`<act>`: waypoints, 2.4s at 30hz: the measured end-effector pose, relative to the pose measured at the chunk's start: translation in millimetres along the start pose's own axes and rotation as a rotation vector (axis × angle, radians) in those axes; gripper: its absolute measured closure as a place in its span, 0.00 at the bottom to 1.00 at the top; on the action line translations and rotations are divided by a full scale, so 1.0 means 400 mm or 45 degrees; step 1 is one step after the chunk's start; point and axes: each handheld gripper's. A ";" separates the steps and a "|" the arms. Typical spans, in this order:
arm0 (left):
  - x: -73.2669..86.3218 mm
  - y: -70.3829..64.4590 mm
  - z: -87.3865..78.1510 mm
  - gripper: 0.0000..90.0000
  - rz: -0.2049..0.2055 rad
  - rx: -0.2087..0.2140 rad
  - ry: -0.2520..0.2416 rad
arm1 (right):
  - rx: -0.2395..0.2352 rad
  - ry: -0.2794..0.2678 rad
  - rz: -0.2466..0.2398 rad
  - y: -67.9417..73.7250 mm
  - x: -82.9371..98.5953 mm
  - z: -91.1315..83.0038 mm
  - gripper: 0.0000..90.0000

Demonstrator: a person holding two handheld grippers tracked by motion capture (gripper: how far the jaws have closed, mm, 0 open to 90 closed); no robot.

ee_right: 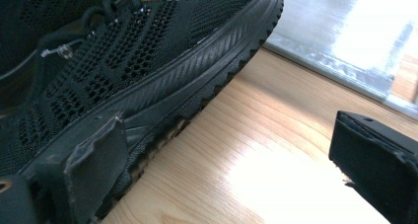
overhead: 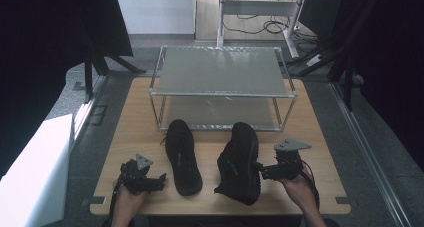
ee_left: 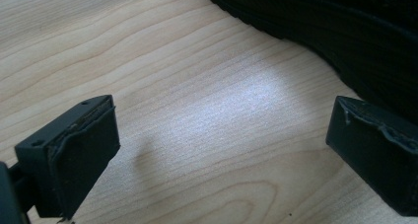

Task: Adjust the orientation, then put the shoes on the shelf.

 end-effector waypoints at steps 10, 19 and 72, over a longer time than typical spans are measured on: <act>-0.001 -0.003 0.003 0.00 0.005 0.004 0.005 | 0.046 0.057 0.039 -0.050 0.048 -0.009 0.06; -0.002 -0.003 0.002 0.00 -0.003 0.010 0.010 | 0.079 0.118 0.125 -0.115 0.111 -0.015 0.07; 0.052 -0.147 -0.115 0.00 0.000 0.177 -0.131 | -0.056 0.018 0.121 0.020 0.238 -0.108 0.05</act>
Point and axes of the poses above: each handheld gripper's, and its own axes: z roughly forward along the jaws, x roughly out of its underside, y roughly to its left, and after that the axes turned 8 degrees about y, right-handed
